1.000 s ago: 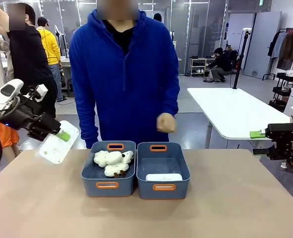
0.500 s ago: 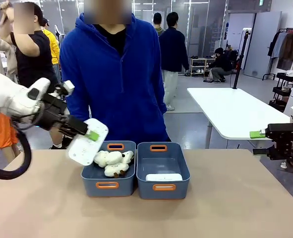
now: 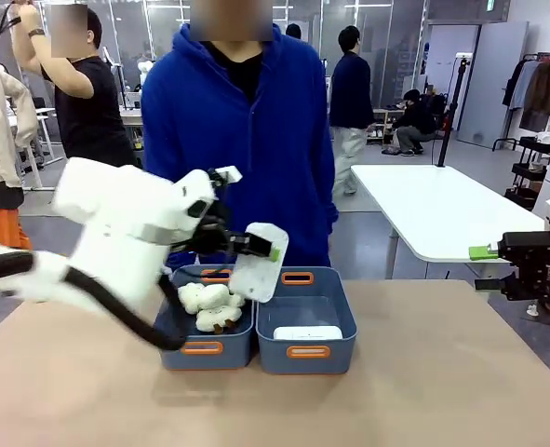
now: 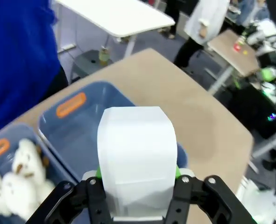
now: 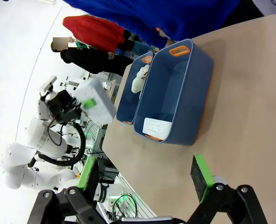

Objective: Sort the digital clocks into the basket.
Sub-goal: Pick up the Digital clock from the table and place it into the empty Plastic storage basket.

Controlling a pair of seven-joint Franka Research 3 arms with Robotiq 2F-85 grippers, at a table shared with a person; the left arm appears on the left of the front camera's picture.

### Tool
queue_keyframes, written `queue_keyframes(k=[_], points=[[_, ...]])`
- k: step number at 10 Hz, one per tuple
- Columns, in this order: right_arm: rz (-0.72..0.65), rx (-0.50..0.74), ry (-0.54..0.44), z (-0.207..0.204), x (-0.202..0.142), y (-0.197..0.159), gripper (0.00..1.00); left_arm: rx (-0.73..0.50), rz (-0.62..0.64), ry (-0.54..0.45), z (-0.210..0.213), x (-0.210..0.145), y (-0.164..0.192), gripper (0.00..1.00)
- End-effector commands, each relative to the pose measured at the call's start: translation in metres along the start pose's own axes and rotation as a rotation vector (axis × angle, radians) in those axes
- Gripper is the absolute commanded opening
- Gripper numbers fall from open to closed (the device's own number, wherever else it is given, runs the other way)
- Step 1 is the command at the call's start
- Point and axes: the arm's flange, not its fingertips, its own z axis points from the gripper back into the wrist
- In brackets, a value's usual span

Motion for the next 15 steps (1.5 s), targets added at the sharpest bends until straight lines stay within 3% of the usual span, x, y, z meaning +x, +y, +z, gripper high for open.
queue_keyframes(k=[1, 6, 9, 10, 11, 12, 14, 15], points=[[0.016, 0.003, 0.010, 0.002, 0.002, -0.001, 1.00, 0.088, -0.014, -0.092, -0.047, 0.011, 0.014, 0.00], [0.016, 0.003, 0.010, 0.002, 0.002, -0.001, 1.00, 0.085, 0.137, -0.057, -0.082, -0.020, 0.026, 0.00], [0.016, 0.003, 0.010, 0.002, 0.002, -0.001, 1.00, 0.100, 0.110, -0.044, -0.085, -0.033, 0.027, 0.00], [0.016, 0.003, 0.010, 0.002, 0.002, -0.001, 1.00, 0.102, 0.120, -0.036, -0.087, -0.036, 0.026, 0.66], [0.016, 0.003, 0.010, 0.002, 0.002, -0.001, 1.00, 0.101, 0.135, -0.021, -0.088, -0.040, 0.027, 0.71], [0.016, 0.003, 0.010, 0.002, 0.002, -0.001, 1.00, 0.104, 0.139, -0.003, -0.088, -0.043, 0.027, 0.88], [0.016, 0.003, 0.010, 0.002, 0.002, -0.001, 1.00, 0.103, 0.144, 0.001, -0.087, -0.043, 0.027, 1.00], [0.016, 0.003, 0.010, 0.002, 0.002, -0.001, 1.00, 0.103, 0.152, -0.008, -0.082, -0.040, 0.029, 1.00]])
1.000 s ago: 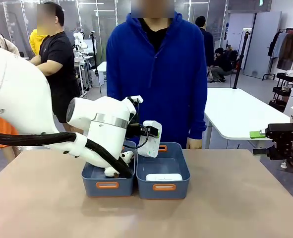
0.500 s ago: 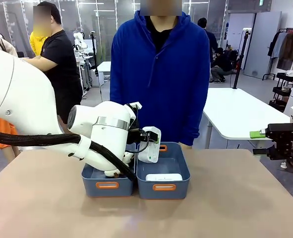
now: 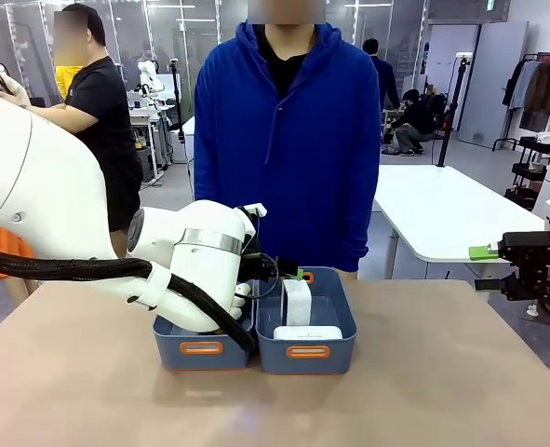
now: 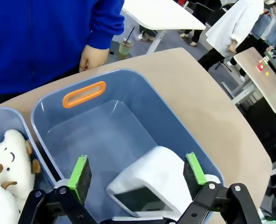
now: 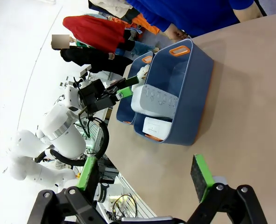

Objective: Sort the digital clocks into the basket.
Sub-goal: Pick up the Digital clock from the table and place it into the empty Plastic storage basket.

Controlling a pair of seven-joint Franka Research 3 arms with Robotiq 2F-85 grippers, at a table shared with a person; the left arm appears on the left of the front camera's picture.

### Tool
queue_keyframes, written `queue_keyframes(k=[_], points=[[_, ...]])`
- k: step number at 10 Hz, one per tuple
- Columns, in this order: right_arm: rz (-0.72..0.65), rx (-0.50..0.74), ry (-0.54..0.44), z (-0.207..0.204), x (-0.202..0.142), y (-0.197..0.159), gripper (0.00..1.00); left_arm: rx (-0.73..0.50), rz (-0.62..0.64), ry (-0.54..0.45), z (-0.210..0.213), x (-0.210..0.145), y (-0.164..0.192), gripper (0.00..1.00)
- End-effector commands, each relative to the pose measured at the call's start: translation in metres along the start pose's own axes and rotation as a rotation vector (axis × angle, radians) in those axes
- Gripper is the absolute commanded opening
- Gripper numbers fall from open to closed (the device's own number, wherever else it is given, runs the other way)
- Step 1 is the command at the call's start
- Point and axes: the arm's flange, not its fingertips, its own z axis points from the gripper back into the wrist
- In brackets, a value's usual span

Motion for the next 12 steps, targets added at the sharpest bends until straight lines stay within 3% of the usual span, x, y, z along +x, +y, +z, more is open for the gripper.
queue_keyframes(k=[1, 2, 12], points=[[0.016, 0.003, 0.010, 0.002, 0.002, -0.001, 1.00, -0.001, 0.026, -0.006, 0.017, 0.003, 0.000, 1.00], [0.016, 0.003, 0.010, 0.002, 0.002, -0.001, 1.00, 0.000, 0.000, 0.000, 0.000, 0.000, 0.000, 1.00], [0.016, 0.003, 0.010, 0.002, 0.002, -0.001, 1.00, 0.000, 0.000, 0.000, 0.000, 0.000, 0.000, 1.00]])
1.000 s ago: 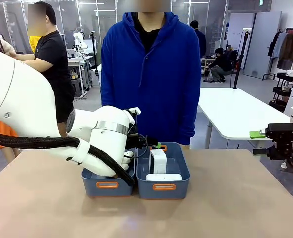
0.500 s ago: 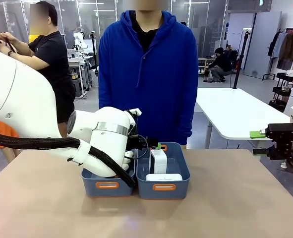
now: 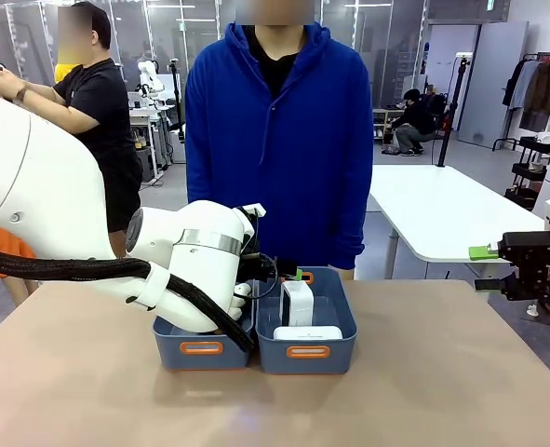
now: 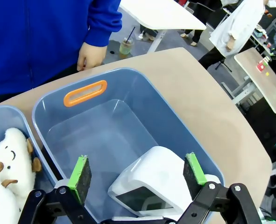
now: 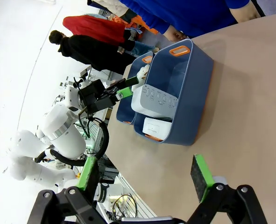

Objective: Sort the digital clocks into the basket.
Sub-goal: Pick up the Digital clock from the table and place it into the empty Plastic storage basket.

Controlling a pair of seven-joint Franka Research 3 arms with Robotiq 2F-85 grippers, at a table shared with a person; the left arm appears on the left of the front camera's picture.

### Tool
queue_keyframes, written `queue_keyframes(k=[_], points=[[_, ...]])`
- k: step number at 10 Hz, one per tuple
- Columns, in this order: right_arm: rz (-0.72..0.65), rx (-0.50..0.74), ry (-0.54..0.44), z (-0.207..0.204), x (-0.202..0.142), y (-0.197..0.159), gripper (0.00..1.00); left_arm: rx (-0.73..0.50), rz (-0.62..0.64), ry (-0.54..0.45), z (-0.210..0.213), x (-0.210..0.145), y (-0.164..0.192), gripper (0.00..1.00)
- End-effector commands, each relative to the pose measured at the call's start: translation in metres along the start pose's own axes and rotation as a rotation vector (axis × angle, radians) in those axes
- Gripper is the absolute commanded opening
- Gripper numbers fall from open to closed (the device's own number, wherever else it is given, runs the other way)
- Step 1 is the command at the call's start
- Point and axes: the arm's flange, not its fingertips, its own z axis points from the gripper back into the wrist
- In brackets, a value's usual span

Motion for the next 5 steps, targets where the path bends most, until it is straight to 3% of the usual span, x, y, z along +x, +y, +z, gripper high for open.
queue_keyframes(k=[1, 3, 4, 5], points=[[0.016, 0.003, 0.010, 0.002, 0.002, -0.001, 1.00, -0.001, -0.004, -0.002, -0.001, 0.001, -0.001, 1.00], [0.016, 0.003, 0.010, 0.002, 0.002, -0.001, 1.00, 0.000, 0.000, 0.000, 0.000, 0.000, 0.000, 1.00], [0.016, 0.003, 0.010, 0.002, 0.002, -0.001, 1.00, -0.093, 0.014, 0.022, 0.020, 0.013, 0.004, 1.00], [0.016, 0.003, 0.010, 0.002, 0.002, -0.001, 1.00, -0.108, 0.015, 0.090, 0.040, 0.020, 0.011, 1.00]])
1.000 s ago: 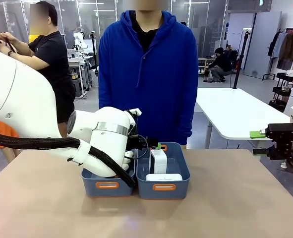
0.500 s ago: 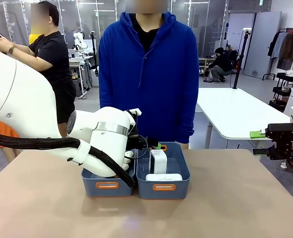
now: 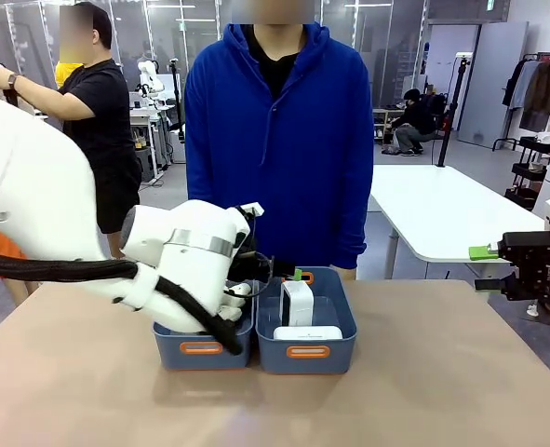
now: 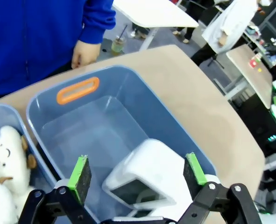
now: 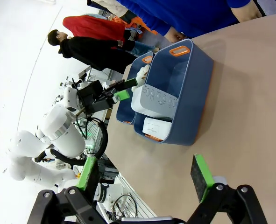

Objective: Sort the digital clocks into the basket.
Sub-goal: Pick up the Digital clock from the table and place it into the empty Plastic storage basket.

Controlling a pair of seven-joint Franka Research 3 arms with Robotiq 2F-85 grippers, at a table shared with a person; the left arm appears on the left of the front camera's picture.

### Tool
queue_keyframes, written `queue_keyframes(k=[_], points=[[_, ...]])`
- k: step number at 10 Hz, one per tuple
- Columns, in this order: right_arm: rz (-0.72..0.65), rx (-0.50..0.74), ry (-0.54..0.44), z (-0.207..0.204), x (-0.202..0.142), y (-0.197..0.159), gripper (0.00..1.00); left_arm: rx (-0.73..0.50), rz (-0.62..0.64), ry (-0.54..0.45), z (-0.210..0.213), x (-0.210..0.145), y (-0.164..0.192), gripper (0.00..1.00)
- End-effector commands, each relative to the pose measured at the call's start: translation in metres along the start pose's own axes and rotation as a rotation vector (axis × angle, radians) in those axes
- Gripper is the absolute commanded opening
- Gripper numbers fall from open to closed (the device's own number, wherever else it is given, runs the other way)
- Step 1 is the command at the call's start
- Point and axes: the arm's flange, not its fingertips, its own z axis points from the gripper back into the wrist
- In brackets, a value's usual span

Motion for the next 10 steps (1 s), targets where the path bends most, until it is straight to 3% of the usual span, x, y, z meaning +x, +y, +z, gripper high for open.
queue_keyframes(k=[1, 3, 4, 7, 10], points=[[0.016, 0.003, 0.010, 0.002, 0.002, -0.001, 1.00, -0.092, 0.016, 0.108, 0.054, 0.023, 0.016, 1.00], [0.016, 0.003, 0.010, 0.002, 0.002, -0.001, 1.00, -0.252, 0.097, 0.168, 0.110, 0.024, 0.038, 1.00], [0.016, 0.003, 0.010, 0.002, 0.002, -0.001, 1.00, -0.348, 0.120, 0.093, 0.139, 0.024, 0.050, 1.00], [0.016, 0.003, 0.010, 0.002, 0.002, -0.001, 1.00, -0.446, 0.246, 0.037, 0.209, 0.008, 0.090, 1.00], [0.016, 0.003, 0.010, 0.002, 0.002, -0.001, 1.00, -0.491, 0.370, -0.025, 0.293, -0.042, 0.126, 1.00]])
